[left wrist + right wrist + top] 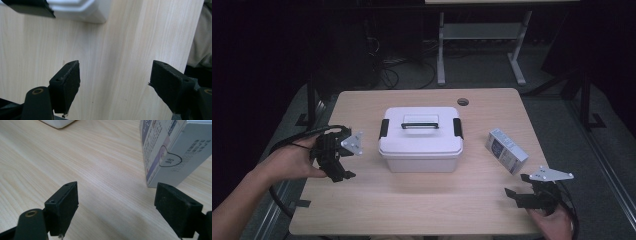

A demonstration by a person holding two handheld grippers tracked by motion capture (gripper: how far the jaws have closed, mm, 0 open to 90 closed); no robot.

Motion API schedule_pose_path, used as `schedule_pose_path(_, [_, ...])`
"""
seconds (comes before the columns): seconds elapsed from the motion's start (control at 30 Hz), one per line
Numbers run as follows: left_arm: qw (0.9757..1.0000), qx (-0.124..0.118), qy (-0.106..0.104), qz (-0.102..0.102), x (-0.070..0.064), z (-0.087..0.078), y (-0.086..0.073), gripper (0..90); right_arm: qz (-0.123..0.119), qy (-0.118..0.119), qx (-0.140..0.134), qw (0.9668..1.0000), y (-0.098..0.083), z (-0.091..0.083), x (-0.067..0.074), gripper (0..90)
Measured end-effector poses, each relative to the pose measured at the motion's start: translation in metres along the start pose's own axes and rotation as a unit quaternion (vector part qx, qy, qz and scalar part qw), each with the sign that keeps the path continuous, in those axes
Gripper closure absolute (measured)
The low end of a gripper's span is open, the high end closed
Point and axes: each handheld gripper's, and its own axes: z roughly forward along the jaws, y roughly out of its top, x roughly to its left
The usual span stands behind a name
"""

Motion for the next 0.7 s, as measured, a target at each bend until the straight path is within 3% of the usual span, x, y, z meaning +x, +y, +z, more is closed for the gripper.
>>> schedule_pose_path(0.33, [0.9996, 0.003, -0.002, 0.027, 0.004, -0.009, 0.018, 23.5, 0.002, 0.002, -0.001, 1.0000, -0.001, 0.000, -0.002, 18.6])
schedule_pose_path(0.7, [0.9988, -0.010, -0.003, 0.048, 0.009, -0.018, 0.033, 23.7, 0.004, 0.001, -0.001, 1.0000, 0.000, 0.001, -0.003, 18.5])
